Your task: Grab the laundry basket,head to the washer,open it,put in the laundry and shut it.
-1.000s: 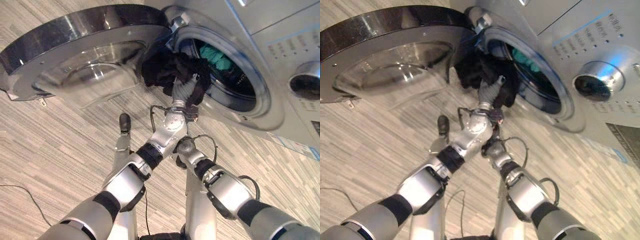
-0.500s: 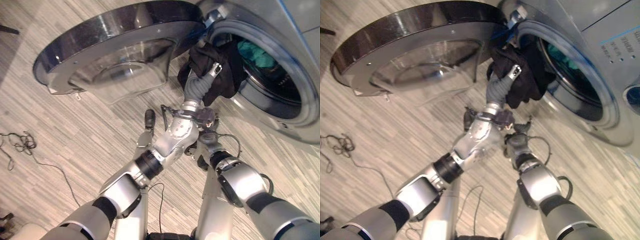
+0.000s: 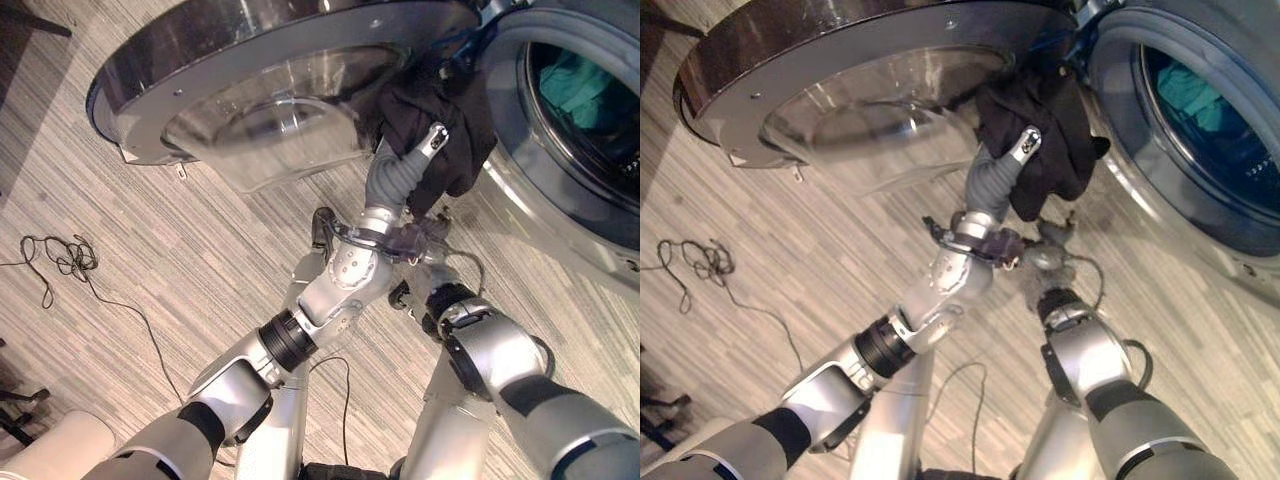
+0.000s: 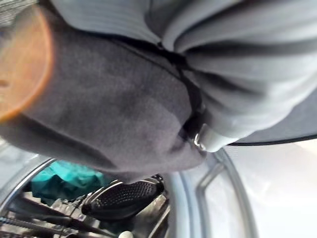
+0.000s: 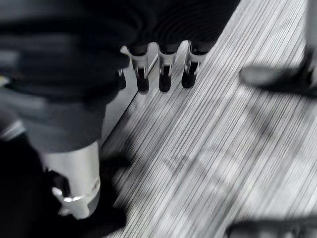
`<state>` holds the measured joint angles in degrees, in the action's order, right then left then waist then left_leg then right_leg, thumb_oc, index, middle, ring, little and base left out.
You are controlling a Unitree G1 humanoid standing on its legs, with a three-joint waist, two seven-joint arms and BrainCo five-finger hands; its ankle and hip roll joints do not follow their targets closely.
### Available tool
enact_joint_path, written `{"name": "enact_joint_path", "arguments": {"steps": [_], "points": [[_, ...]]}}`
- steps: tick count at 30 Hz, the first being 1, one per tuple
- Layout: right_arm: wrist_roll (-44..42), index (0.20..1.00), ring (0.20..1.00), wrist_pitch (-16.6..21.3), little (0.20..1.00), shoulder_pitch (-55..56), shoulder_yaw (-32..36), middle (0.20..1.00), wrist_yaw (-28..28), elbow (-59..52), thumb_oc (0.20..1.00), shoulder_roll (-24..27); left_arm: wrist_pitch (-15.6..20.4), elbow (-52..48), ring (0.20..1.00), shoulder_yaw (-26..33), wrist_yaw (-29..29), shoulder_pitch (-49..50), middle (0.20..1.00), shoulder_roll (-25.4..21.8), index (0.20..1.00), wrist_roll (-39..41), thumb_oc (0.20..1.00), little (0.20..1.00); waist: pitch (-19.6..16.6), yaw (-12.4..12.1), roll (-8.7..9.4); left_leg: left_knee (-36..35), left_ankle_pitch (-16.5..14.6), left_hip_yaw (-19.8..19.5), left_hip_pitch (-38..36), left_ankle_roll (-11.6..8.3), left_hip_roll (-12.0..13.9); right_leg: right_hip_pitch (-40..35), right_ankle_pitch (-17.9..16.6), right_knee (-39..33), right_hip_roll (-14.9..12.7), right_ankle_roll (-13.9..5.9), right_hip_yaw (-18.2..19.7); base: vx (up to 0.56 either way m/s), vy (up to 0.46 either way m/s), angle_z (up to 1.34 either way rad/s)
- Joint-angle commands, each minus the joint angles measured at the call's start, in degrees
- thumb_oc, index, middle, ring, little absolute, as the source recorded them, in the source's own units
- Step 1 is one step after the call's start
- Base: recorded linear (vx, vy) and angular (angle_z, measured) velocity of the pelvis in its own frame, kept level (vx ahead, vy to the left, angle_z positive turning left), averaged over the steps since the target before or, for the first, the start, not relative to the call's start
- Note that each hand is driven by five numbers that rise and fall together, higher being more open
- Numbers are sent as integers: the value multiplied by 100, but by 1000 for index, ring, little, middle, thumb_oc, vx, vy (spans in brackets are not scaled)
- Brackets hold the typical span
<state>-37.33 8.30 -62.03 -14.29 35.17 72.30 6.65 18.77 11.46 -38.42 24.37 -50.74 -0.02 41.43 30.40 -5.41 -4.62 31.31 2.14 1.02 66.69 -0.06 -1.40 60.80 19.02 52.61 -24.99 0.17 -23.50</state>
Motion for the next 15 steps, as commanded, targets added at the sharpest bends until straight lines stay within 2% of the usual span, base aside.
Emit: {"name": "enact_joint_path", "arguments": {"steps": [1, 5, 6, 10, 15], "points": [[220, 1000, 1000, 117, 1000, -27, -142, 1000, -10, 182, 1000, -62, 279, -847, 200, 61, -118, -176, 200, 219, 200, -253, 200, 200, -284, -73, -435, -92, -271, 475, 168, -233, 540, 121, -541, -448, 179, -612, 376, 9, 16, -4], [268, 1000, 1000, 165, 1000, -50, -97, 1000, 45, 17, 1000, -41, 236, -948, 200, 101, -138, -104, 200, 122, 200, -254, 200, 200, -294, -39, -421, -88, -288, 501, 133, -220, 554, 92, -557, -479, 188, -621, 382, 9, 19, -4], [298, 1000, 1000, 176, 1000, -300, -75, 1000, 98, 216, 1000, -211, 215, -914, 200, -5, -240, -72, 200, 171, 200, -54, 200, 200, -322, -133, -498, -94, -290, 478, 87, -210, 526, 40, -536, -475, 165, -622, 383, 12, 20, -4], [177, 1000, 1000, 166, 1000, -393, 82, 1000, 24, 541, 1000, 173, 242, -1348, 200, -120, -360, 161, 200, -137, 200, -92, 200, 200, -379, -290, -612, -172, -292, 468, -80, -220, 479, -139, -486, -528, 134, -642, 361, 4, 4, -1], [334, 1000, 1000, 134, 1000, -288, -7, 1000, -46, 512, 1000, 557, 154, -1753, 200, -97, -403, 411, 200, -463, 200, -301, 200, 200, -382, -347, -673, -225, -312, 512, -246, -212, 460, -276, -526, -604, 139, -661, 365, -10, 2, 2]]}}
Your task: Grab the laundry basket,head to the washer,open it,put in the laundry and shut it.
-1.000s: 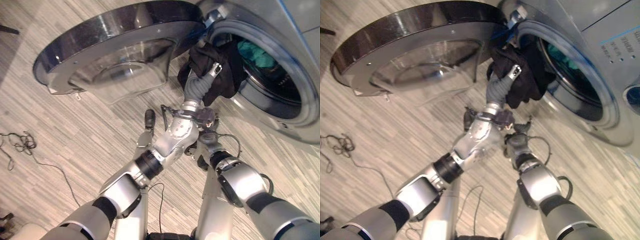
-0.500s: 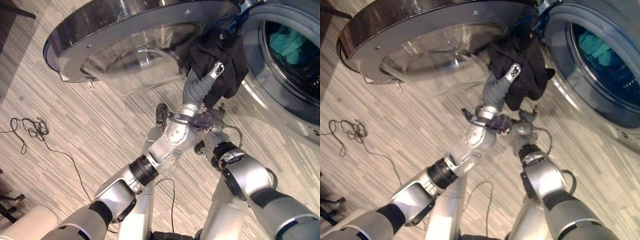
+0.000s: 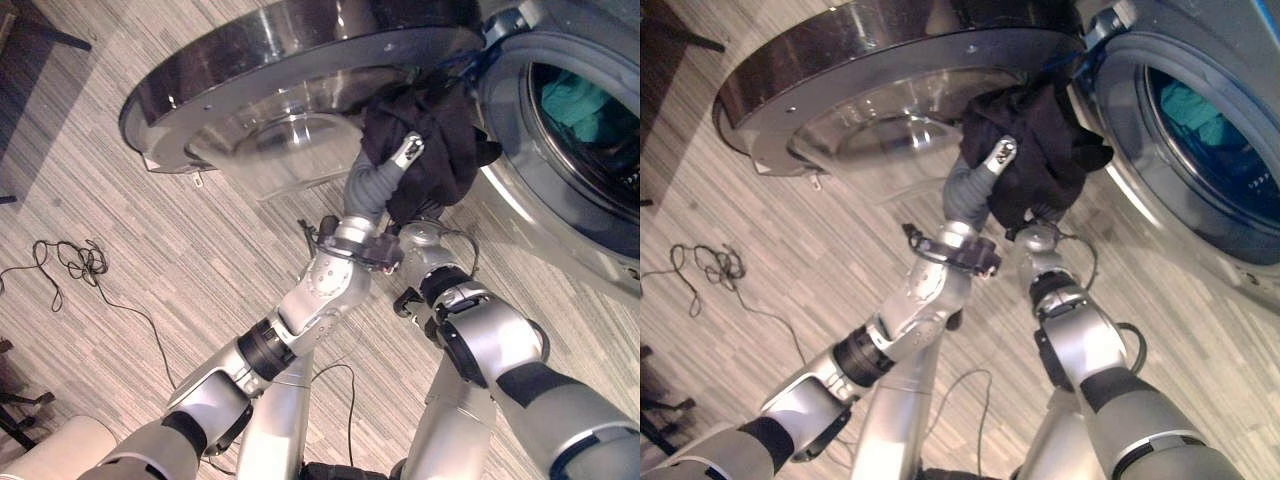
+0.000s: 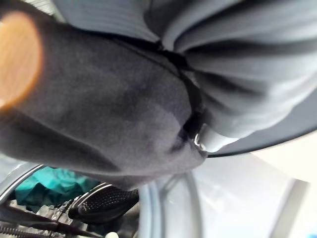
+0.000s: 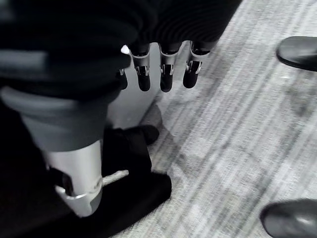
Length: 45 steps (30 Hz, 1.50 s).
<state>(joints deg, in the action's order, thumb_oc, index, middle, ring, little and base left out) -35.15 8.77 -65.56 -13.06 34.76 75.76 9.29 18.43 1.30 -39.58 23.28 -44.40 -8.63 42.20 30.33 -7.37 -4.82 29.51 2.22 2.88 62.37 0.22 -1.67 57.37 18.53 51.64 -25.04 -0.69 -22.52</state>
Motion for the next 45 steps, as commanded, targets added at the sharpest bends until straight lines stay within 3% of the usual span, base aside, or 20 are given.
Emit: {"name": "enact_joint_path", "arguments": {"steps": [1, 13, 19, 28, 34, 39, 45], "points": [[138, 1000, 1000, 80, 1000, 78, -131, 1000, -13, 180, 1000, 345, 157, -795, 200, -5, -325, -166, 200, 342, 200, -402, 200, 200, -371, -163, -668, -62, -318, 336, 162, -232, 480, 52, -484, -520, 145, -575, 275, 0, 0, 0], [543, 1000, 1000, 3, 1000, 194, -354, 1000, -222, -35, 1000, 507, 96, -1123, 200, -211, -661, 73, 200, 146, 200, -142, 200, 200, -338, -211, -789, -108, -365, 471, -96, -170, 439, -120, -540, -567, 80, -624, 371, -4, 9, 1], [1194, 1000, 1000, -53, 1000, 203, -1055, 1000, -733, -350, 1000, 523, 97, -1170, 200, -287, -813, -57, 200, 181, 200, -42, 200, 200, -352, -265, -839, -69, -378, 510, -183, -142, 434, -192, -568, -558, -5, -643, 389, -4, 5, 0], [2158, 1000, 1000, -221, 1000, -22, -1723, 1000, -1071, -422, 1000, 621, 107, -1629, 200, -339, -998, -294, 200, 90, 200, 212, 200, 200, -438, -404, -967, 143, -419, 492, -230, -151, 384, -352, -438, -351, -152, -620, 339, -4, 1, 4], [2142, 1000, 1000, -166, 1000, -320, -1743, 1000, -1124, -258, 1000, 925, 90, -1695, 200, -367, -1015, -192, 200, -2, 200, 174, 200, 200, -442, -498, -1001, 224, -427, 432, -160, -176, 366, -343, -387, -215, -264, -645, 261, 3, -10, 9], [1714, 1000, 1000, -43, 1000, -498, -1349, 1000, -861, -142, 1000, 1411, 88, -1857, 200, -296, -973, 10, 200, -128, 200, 181, 200, 200, -462, -561, -1080, 400, -478, 425, -29, -203, 323, -300, -280, -17, -382, -664, 255, 16, 1, 13], [1497, 1000, 1000, 15, 1000, -651, -1232, 1000, -712, -122, 1000, 1602, 112, -1981, 200, -252, -952, 137, 200, -228, 200, 191, 200, 200, -482, -617, -1095, 520, -537, 418, 28, -201, 306, -304, -228, 78, -445, -660, 232, 21, 4, 12]]}}
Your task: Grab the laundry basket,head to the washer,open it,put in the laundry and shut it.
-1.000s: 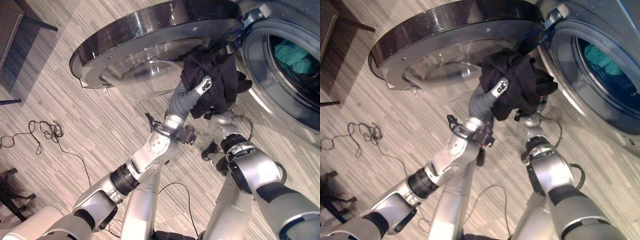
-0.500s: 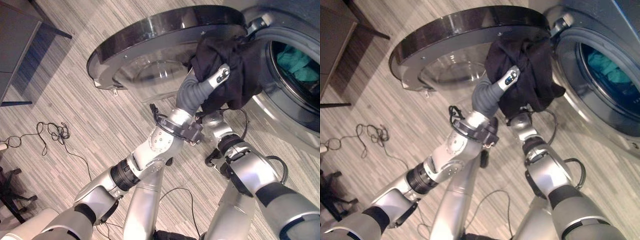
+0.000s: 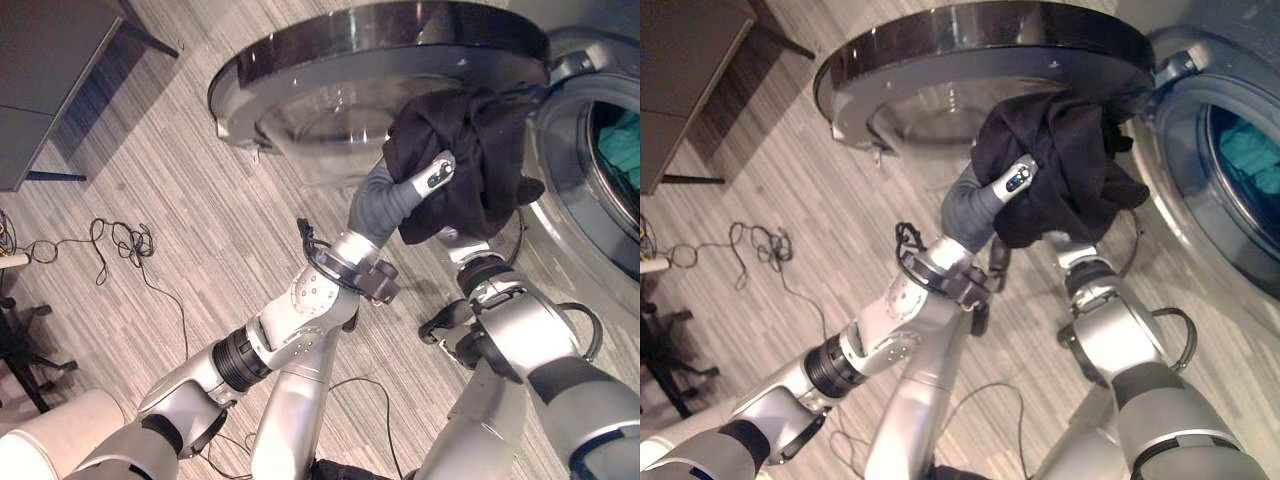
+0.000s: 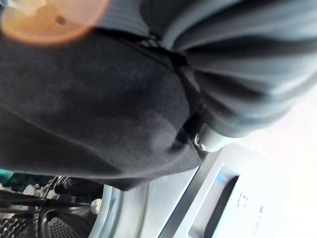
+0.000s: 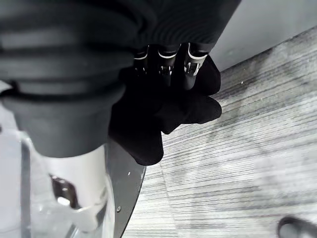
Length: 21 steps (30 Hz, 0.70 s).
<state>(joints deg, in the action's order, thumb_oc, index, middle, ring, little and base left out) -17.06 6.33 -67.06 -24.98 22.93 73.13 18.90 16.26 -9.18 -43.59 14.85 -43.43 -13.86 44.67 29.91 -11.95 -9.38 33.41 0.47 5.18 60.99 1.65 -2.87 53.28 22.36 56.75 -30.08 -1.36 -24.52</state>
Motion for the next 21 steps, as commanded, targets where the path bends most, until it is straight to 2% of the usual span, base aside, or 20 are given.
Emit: {"name": "enact_joint_path", "arguments": {"steps": [1, 5, 6, 13, 18, 21], "points": [[-375, 1000, 1000, 258, 1000, -507, -22, 1000, 480, 159, 1000, 664, 337, -968, 200, 172, -107, 72, 200, 275, 200, -29, 200, 200, -440, -166, -633, 155, -379, 198, 175, -343, 418, 118, -602, -408, 49, -596, 441, 16, 8, 4], [-673, 1000, 1000, 259, 1000, -584, 144, 1000, 535, 355, 1000, 639, 350, -978, 200, 174, -50, 65, 200, 278, 200, -12, 200, 200, -436, -155, -644, 330, -443, 198, 265, -337, 369, 165, -525, -271, 0, -585, 487, 25, 12, 6], [-794, 200, 200, 297, 200, -542, 214, 200, 532, 330, 200, 575, 334, -927, 200, 178, -28, 54, 200, 298, 200, -10, 200, 200, -432, -162, -660, 376, -454, 193, 290, -338, 357, 157, -493, -237, -37, -579, 482, 35, 10, 10], [-857, 200, 200, 298, 200, -462, 244, 200, 593, 289, 200, 382, 343, -949, 200, 218, 36, 123, 200, 285, 200, -39, 200, 200, -434, -151, -650, 322, -458, 225, 265, -324, 362, 143, -508, -240, -47, -567, 455, 11, 6, 3], [-1045, 200, 200, 440, 200, -139, 465, 200, 817, 8, 200, 42, 329, -877, 200, 274, 122, 172, 200, 349, 200, -67, 200, 200, -378, -12, -577, 26, -403, 323, 96, -295, 416, 80, -664, -510, 32, -601, 449, 5, 37, -5], [-1140, 200, 200, 720, 200, 262, 728, 200, 1165, -701, 200, -398, 344, -695, 200, 366, 265, 105, 200, 503, 200, -165, 200, 200, -336, 149, -547, -272, -340, 393, -21, -254, 425, 87, -784, -731, 100, -646, 481, 1, 67, -7]]}}
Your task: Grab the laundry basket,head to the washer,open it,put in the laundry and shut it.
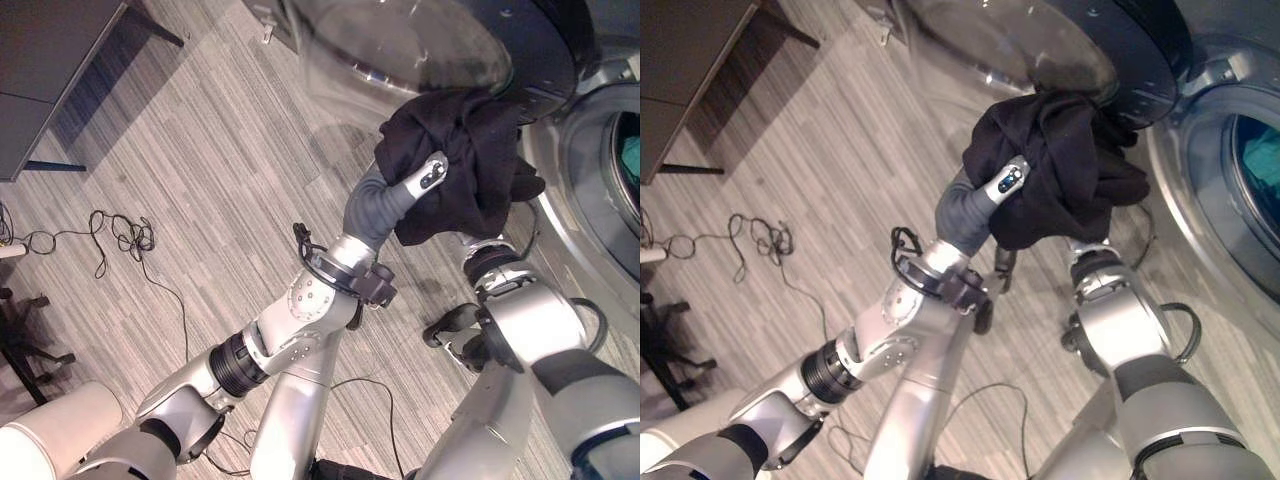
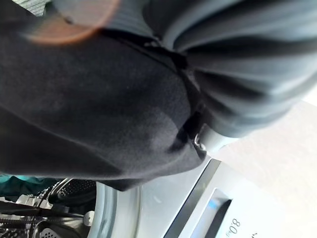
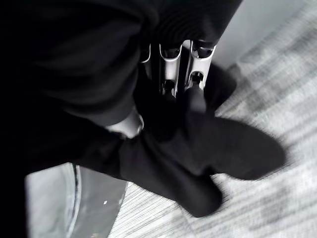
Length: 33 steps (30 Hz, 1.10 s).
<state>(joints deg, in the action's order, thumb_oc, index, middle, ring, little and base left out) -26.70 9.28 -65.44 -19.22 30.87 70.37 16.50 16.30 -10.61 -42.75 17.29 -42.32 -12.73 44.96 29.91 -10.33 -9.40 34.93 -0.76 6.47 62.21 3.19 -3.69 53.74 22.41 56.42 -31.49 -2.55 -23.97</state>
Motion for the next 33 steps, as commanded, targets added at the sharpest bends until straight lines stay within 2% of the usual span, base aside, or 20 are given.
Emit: {"name": "enact_joint_path", "arguments": {"steps": [1, 3, 6, 9, 11, 12, 15, 16, 17, 18, 19, 20, 24, 28, 29, 31, 33], "points": [[-141, 200, 200, 511, 200, 231, 222, 200, 483, -730, 200, -267, 339, -499, 200, 293, 61, -6, 200, 424, 200, -219, 200, 200, -322, 37, -543, -470, -206, 282, -170, -396, 506, 42, -817, -733, 251, -531, 443, 4, 64, -15], [-69, 200, 200, 591, 200, 354, 286, 200, 598, -1052, 200, -378, 349, -453, 200, 324, 114, -51, 200, 470, 200, -271, 200, 200, -312, 86, -537, -527, -199, 292, -198, -385, 502, 41, -839, -771, 262, -536, 453, 6, 46, -12], [285, 200, 200, 778, 200, 782, 422, 200, 936, -2124, 200, -741, 370, -250, 200, 333, 255, -195, 200, 642, 200, -397, 200, 200, -260, 245, -529, -621, -183, 346, -259, -355, 474, 60, -901, -865, 292, -543, 510, 10, 55, -6], [297, 200, 200, 1026, 200, 1060, 561, 200, 1020, -2868, 200, -991, 363, -121, 200, 301, 364, -324, 200, 746, 200, -451, 200, 200, -228, 368, -506, -697, -175, 370, -299, -333, 475, 62, -957, -929, 304, -556, 520, 7, 53, -6], [329, 200, 200, 1056, 200, 1186, 570, 200, 1040, -3076, 200, -1045, 366, -69, 200, 278, 387, -352, 200, 762, 200, -466, 200, 200, -212, 402, -485, -736, -162, 389, -330, -328, 470, 49, -981, -970, 309, -564, 529, 0, 37, -7], [223, 200, 200, 1264, 200, 1342, 692, 200, 1024, -3499, 200, -1193, 347, 10, 200, 254, 447, -426, 200, 822, 200, -511, 200, 200, -179, 498, -447, -802, -153, 401, -375, -322, 471, 43, -1017, -1037, 331, -576, 535, -5, 33, -12], [-209, 200, 200, 1595, 200, 1648, 759, 200, 781, -4067, 200, -1460, 330, 190, 200, 162, 496, -469, 200, 914, 200, -428, 200, 200, -137, 611, -397, -862, -132, 413, -432, -316, 464, 17, -1058, -1100, 363, -577, 558, -9, 30, -13], [-223, 200, 200, 1599, 200, 1671, 757, 200, 768, -4082, 200, -1461, 336, 202, 200, 159, 494, -467, 200, 915, 200, -424, 200, 200, -140, 610, -391, -865, -131, 415, -439, -316, 464, 12, -1059, -1103, 364, -577, 559, -14, 23, -13], [-609, 200, 200, 1811, 200, 1868, 741, 200, 533, -4401, 200, -1669, 296, 318, 200, 82, 540, -495, 200, 967, 200, -419, 200, 200, -121, 678, -369, -879, -132, 423, -467, -317, 479, 0, -1072, -1123, 389, -576, 580, -9, 15, -10], [-609, 200, 200, 1811, 200, 1868, 741, 200, 533, -4401, 200, -1669, 296, 318, 200, 82, 540, -495, 200, 967, 200, -419, 200, 200, -121, 678, -369, -879, -132, 423, -467, -317, 479, 0, -1072, -1123, 389, -576, 580, -19, 23, -7], [-1095, 200, 200, 2002, 200, 2213, 693, 200, 200, -4780, 200, -1885, 237, 443, 200, -43, 551, -438, 200, 1006, 200, -383, 200, 200, -98, 778, -325, -827, -151, 454, -500, -325, 506, -24, -1071, -1119, 417, -562, 621, -12, 19, -6], [-1248, 200, 200, 2071, 200, 2343, 643, 200, 103, -4917, 200, -1981, 211, 482, 200, -121, 543, -406, 200, 1026, 200, -371, 200, 200, -73, 832, -312, -804, -162, 467, -510, -324, 518, -35, -1067, -1125, 433, -554, 635, -13, 18, -5], [-1599, 200, 200, 2130, 200, 2938, 385, 200, -154, -5349, 200, -2093, 157, 709, 200, -334, 515, -292, 200, 1101, 200, -263, 200, 200, -16, 1038, -235, -762, -187, 545, -563, -327, 567, -51, -1077, -1137, 483, -540, 682, -11, 28, -7], [-1962, 200, 200, 2116, 200, 3949, 114, 200, -408, -5961, 200, -2058, 59, 995, 200, -563, 495, -200, 200, 1177, 200, -143, 200, 200, -11, 1407, -106, -805, -159, 665, -551, -336, 664, 28, -1148, -1247, 595, -535, 726, -3, 45, -17], [-1966, 200, 200, 2115, 200, 3969, 103, 200, -411, -5975, 200, -2054, 61, 998, 200, -559, 492, -195, 200, 1180, 200, -142, 200, 200, -11, 1409, -103, -808, -158, 670, -558, -336, 665, 26, -1150, -1248, 597, -535, 732, -5, 38, -34], [-2073, 200, 200, 2235, 200, 4180, 182, 200, -427, -6239, 200, -2008, 19, 1019, 200, -605, 454, -131, 200, 1162, 200, -132, 200, 200, -11, 1570, -62, -845, -133, 728, -567, -354, 711, 55, -1182, -1328, 665, -543, 763, -7, 34, -40], [-2065, 200, 200, 2301, 200, 4167, 210, 200, -408, -6449, 200, -2031, 54, 1087, 200, -717, 302, -49, 200, 1265, 200, 200, 200, 200, -11, 1654, -54, -882, -119, 768, -598, -364, 739, 64, -1194, -1379, 700, -543, 797, -1, 13, -31]]}}
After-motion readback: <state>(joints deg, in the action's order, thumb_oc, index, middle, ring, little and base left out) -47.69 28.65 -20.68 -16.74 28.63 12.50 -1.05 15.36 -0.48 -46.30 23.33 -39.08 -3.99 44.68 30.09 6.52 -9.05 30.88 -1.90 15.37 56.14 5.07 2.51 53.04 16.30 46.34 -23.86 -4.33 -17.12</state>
